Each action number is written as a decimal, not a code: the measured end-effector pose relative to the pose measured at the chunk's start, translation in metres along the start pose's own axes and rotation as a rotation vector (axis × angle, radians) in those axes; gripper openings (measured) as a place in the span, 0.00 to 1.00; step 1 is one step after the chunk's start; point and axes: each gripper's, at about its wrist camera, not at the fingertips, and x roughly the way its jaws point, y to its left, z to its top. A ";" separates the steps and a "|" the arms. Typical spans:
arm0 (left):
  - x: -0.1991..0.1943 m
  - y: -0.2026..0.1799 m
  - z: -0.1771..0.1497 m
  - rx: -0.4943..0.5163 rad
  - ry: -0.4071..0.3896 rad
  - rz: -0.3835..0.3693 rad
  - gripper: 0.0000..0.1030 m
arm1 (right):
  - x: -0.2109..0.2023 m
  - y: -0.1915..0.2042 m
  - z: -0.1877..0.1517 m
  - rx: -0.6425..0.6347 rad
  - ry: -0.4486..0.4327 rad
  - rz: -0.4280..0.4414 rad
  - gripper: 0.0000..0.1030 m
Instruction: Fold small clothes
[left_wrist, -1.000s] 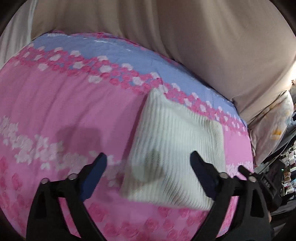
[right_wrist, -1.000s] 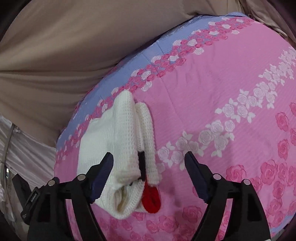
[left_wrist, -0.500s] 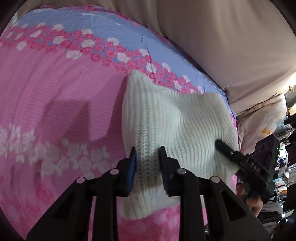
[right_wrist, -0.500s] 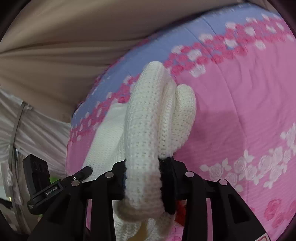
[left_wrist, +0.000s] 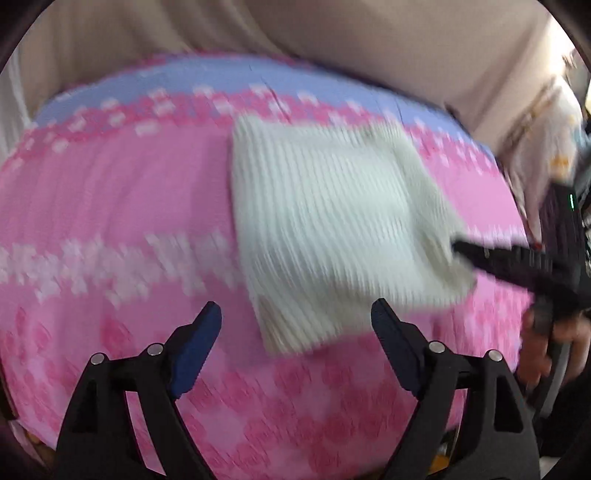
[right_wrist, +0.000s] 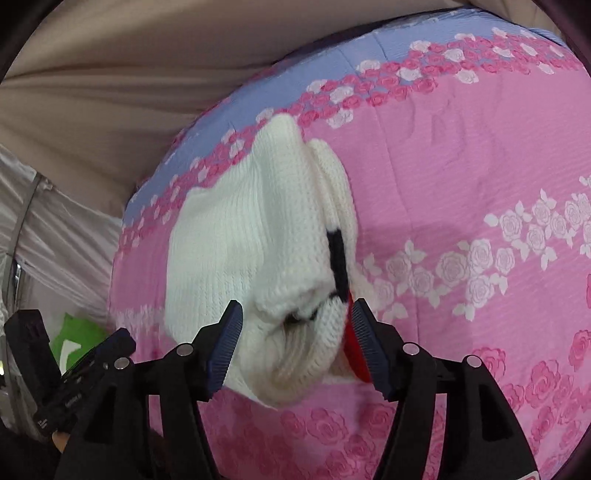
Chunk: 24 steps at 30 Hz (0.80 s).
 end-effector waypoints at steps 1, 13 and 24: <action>0.012 -0.002 -0.009 0.010 0.029 0.015 0.76 | 0.003 -0.007 -0.003 0.006 0.014 -0.006 0.61; 0.049 0.052 -0.010 -0.058 0.134 0.177 0.00 | -0.001 -0.032 -0.013 0.128 0.055 0.041 0.09; 0.017 -0.007 -0.018 0.206 0.005 0.045 0.60 | -0.041 0.031 -0.043 -0.150 -0.057 -0.062 0.60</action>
